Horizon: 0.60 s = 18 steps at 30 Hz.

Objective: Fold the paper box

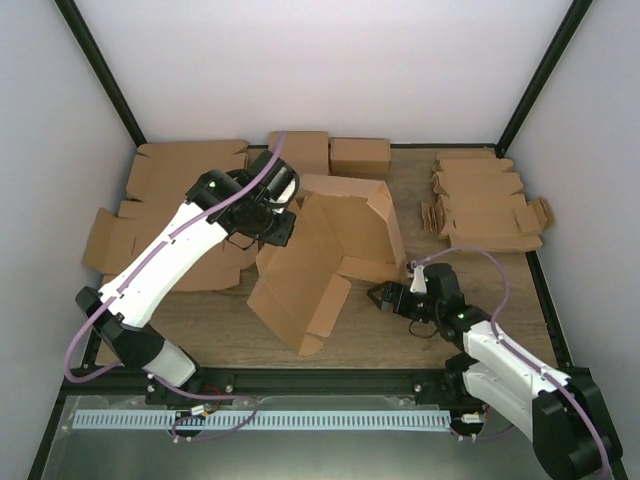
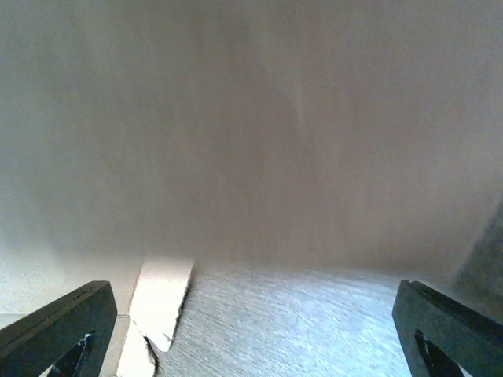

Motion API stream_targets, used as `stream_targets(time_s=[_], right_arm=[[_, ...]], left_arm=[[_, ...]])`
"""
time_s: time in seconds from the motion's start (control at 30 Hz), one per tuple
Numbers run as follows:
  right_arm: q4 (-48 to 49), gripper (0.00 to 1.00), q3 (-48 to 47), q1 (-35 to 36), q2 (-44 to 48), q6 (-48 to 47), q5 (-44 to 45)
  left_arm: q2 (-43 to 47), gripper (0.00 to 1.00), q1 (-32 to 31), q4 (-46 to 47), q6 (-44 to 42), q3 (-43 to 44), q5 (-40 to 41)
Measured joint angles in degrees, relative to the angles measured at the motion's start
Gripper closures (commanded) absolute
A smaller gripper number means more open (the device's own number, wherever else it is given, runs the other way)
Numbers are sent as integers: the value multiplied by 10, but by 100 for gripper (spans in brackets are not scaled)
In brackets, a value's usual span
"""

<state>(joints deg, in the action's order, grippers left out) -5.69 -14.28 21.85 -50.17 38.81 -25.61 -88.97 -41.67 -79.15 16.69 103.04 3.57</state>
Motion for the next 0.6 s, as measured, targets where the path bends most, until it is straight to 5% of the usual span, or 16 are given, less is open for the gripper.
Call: stream_targets(time_s=[0.6], right_arm=[[-118,0,-77,-7,79,-22,33]], left_arm=[[22,96,0,-13,30,16,6]])
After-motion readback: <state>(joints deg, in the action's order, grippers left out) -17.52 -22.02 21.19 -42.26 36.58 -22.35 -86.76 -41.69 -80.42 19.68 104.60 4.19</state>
